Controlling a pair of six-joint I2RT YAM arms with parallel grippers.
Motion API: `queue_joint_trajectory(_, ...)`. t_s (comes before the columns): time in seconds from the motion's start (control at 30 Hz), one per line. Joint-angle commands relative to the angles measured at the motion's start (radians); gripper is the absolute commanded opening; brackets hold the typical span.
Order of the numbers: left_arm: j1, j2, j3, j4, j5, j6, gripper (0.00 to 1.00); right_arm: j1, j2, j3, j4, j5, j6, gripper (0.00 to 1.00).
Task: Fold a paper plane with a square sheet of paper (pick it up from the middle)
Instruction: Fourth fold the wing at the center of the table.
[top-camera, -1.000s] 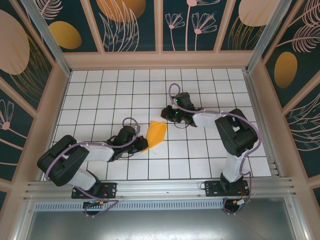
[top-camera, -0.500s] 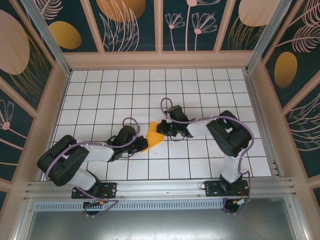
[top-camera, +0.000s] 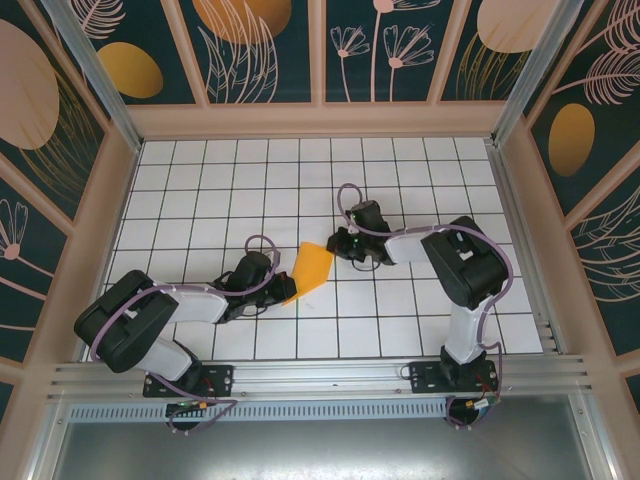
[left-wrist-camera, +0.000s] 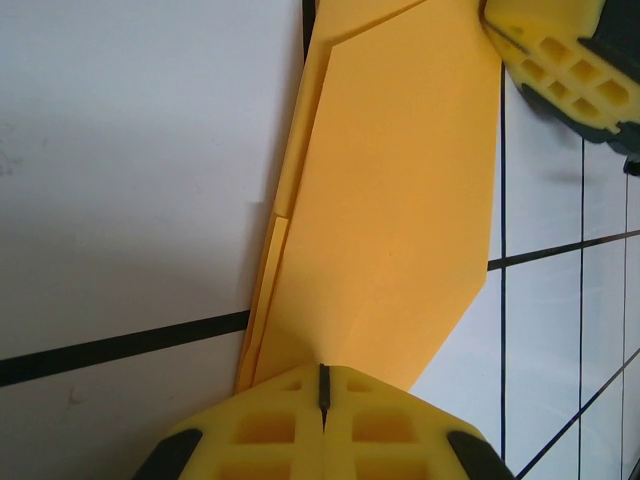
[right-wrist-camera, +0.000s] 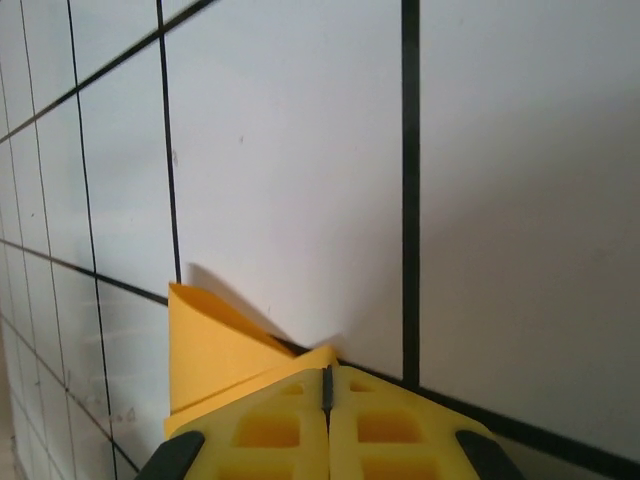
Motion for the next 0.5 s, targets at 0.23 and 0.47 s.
queue_joint_trajectory(0.23,-0.003,0.026,-0.059,-0.208,-0.038,0.022,0.00,-0.056,-0.025,0.112,-0.119,0.050,-0.074,0.09)
queue_joint_trajectory(0.47,-0.004,0.025,-0.059,-0.205,-0.038,0.022,0.00,0.044,-0.113,0.066,-0.062,-0.016,-0.054,0.10)
